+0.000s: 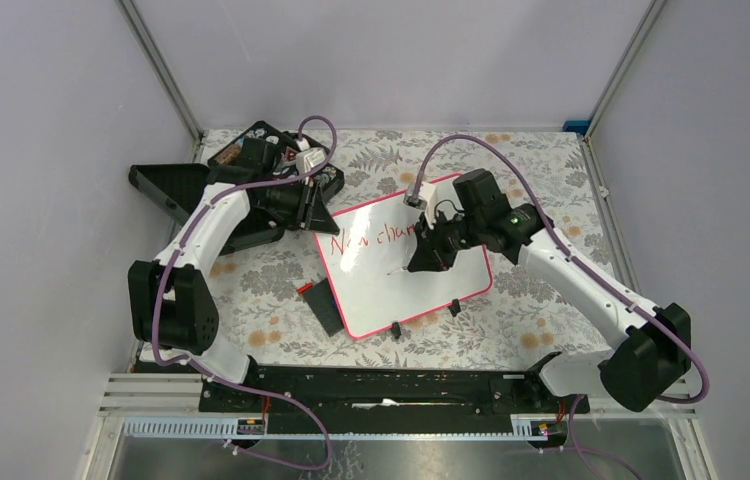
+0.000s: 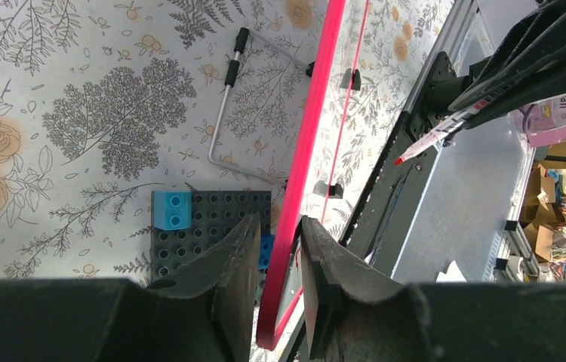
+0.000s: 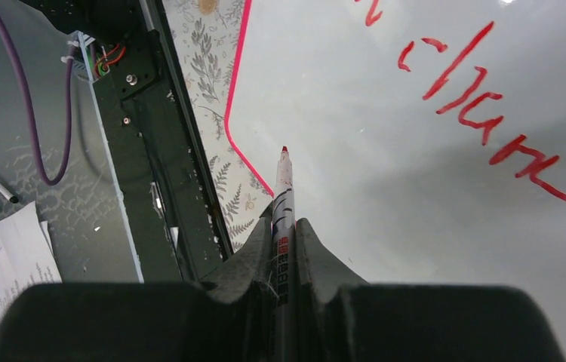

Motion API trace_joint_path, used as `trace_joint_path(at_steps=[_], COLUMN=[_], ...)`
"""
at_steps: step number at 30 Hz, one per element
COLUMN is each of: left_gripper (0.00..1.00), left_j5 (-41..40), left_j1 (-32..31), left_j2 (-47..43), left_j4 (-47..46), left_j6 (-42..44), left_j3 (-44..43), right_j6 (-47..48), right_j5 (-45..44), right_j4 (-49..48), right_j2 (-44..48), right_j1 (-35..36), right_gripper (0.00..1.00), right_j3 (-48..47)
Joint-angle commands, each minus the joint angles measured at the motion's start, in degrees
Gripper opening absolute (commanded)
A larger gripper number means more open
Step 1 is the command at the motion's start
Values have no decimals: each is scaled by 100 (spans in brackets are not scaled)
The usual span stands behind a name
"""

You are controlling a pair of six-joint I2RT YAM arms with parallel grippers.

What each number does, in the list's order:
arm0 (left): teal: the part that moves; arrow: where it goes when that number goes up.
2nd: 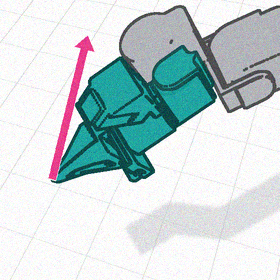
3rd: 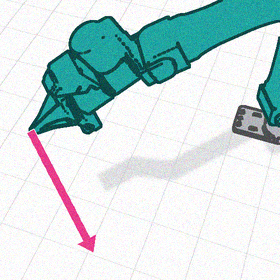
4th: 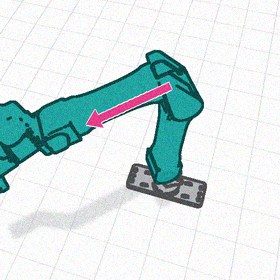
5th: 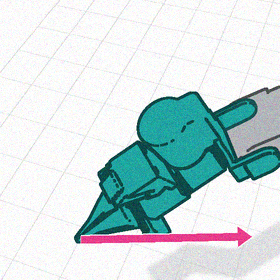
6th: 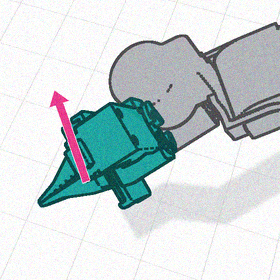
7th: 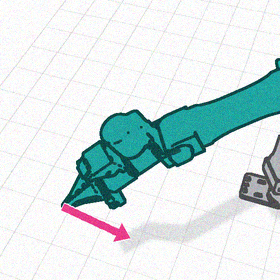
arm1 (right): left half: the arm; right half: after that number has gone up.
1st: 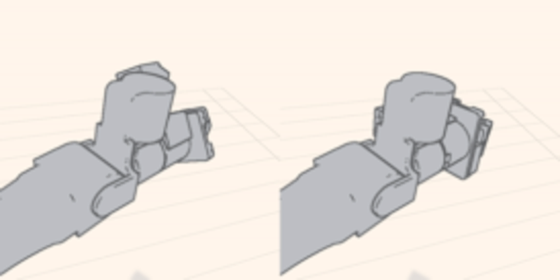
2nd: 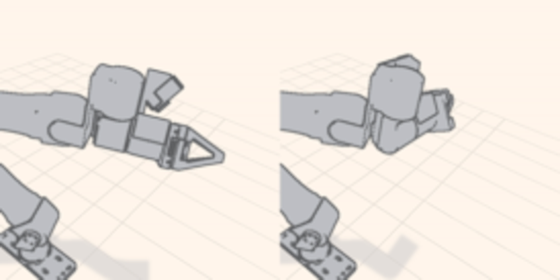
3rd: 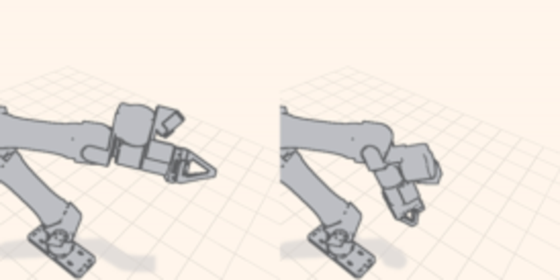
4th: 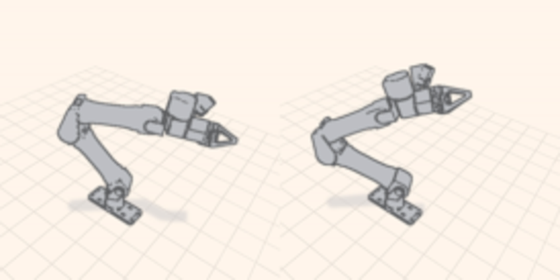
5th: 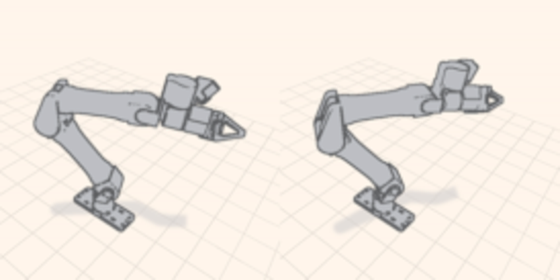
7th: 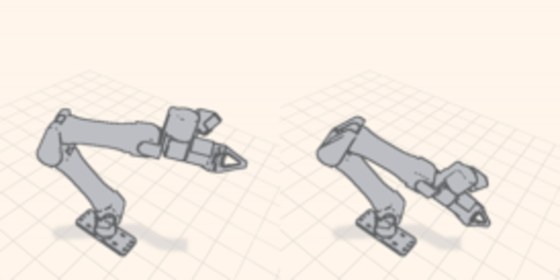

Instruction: Write a sentence on the whiteboard

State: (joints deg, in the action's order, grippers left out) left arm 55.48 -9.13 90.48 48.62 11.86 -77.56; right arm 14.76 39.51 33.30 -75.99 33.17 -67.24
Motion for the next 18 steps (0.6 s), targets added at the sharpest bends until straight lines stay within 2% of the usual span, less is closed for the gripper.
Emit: trace_joint_path(at_steps=[1,18], left_gripper=[30,29], left_j5=[-208,-246], left_j1=[16,-57], left_j2=[-115,-83], left_j4=[97,110], left_j6=[334,370], left_j3=[106,216], right_j6=[-476,-206], right_j5=[-89,-368], right_j4=[-886,-1113], right_j2=[89,207], right_j1=[272,781], right_gripper=[0,0], right_j3=[98,607])
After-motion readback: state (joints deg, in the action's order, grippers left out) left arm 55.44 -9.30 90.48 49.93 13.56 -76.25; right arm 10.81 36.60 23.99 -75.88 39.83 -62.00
